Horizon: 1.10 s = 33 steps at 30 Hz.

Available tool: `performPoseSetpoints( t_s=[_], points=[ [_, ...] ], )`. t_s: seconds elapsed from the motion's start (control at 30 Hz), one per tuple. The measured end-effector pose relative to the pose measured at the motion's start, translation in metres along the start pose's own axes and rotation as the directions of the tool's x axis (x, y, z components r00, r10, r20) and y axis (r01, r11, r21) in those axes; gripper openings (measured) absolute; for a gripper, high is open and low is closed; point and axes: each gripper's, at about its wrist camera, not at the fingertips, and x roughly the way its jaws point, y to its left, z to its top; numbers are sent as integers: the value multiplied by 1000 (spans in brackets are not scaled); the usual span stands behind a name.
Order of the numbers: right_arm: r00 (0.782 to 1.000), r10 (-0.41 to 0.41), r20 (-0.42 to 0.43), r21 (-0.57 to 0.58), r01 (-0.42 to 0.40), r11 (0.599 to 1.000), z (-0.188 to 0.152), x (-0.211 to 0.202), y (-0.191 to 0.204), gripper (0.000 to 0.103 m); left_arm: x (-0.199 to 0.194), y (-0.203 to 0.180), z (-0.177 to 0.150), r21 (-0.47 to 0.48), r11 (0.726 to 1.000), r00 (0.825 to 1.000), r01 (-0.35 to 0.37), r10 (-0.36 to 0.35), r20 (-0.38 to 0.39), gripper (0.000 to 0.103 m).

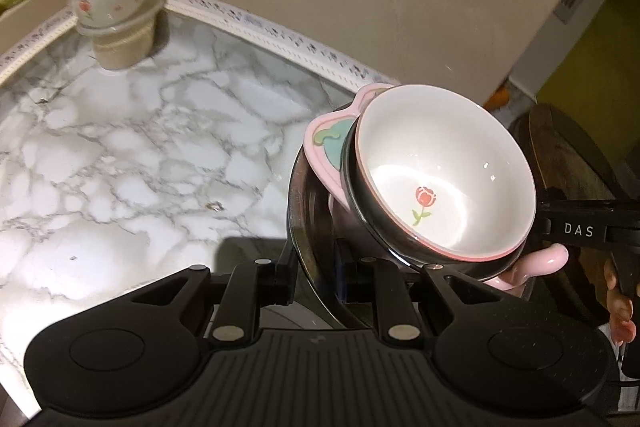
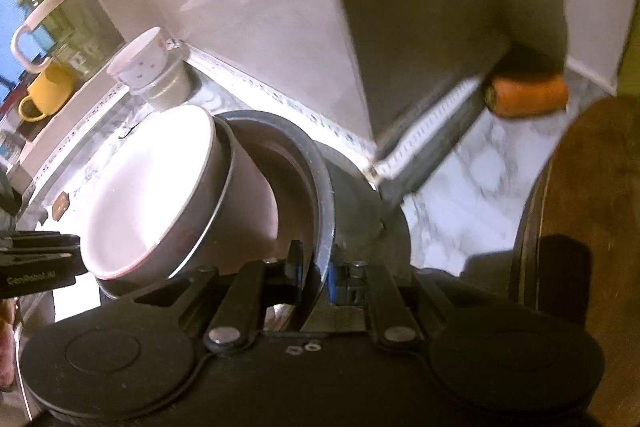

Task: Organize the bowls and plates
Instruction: 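Carry the loaded steel plate with both grippers across the counter toward the sink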

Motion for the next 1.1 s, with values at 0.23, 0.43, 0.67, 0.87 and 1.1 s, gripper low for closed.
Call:
performPoseSetpoints(
  t_s=[0.23,0.43,0.67,0.87,1.1],
  points=[
    [1000,-25,0,55,25,998,-23,-3,-14,12,16,-11,-11,43,999,999,32,-30,-34,17],
    [999,-41,-11,110,41,993,-46,-7,-19,13,24,-15,-17,59,996,996,63,-60,-59,17],
    [999,-48,-23,135,51,990,-59,-5,-20,13,28,-12,-22,59,996,995,71,-66,-78,17],
    [998,-43,-42,120,47,992,-61,-3,-15,13,24,-7,-24,37,997,996,67,-64,-69,17],
    [998,-32,-50,120,38,992,-63,-1,-8,13,23,-3,-23,33,998,995,51,-48,-86,17]
  ],
)
